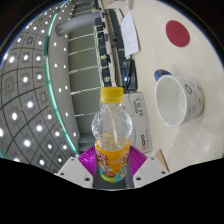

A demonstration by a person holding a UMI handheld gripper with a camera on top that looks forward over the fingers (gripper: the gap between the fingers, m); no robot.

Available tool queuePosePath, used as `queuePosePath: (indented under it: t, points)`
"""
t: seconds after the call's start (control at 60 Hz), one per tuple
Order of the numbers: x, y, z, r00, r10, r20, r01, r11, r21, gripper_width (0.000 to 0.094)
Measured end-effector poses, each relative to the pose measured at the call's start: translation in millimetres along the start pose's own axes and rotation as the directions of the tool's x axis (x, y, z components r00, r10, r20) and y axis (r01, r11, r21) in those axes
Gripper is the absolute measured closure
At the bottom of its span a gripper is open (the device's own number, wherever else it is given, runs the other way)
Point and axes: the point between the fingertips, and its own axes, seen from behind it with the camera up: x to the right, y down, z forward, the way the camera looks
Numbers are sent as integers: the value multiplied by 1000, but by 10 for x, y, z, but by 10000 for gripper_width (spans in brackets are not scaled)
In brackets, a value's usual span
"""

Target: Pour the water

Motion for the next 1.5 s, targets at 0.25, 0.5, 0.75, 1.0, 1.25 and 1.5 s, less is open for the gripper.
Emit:
queuePosePath:
  t: [0.25, 0.5, 0.75, 1.0, 1.25, 1.5]
  points:
    - [-609, -964, -413, 628, -765, -146, 774, 633, 12, 535]
    - [-289, -2405, -760, 27, -935, -354, 984, 87, -155, 534]
    - [625, -2863, -801, -175, -930, -322, 939, -59, -340, 536]
    - [925, -2924, -830, -156, -931, -329, 938, -36, -345, 518]
    - [887, -2931, -1007, -94, -923, -373, 916, 66, -395, 83]
    - [355, -2302, -1855, -106, -890, -443, 897, 107, -429, 75]
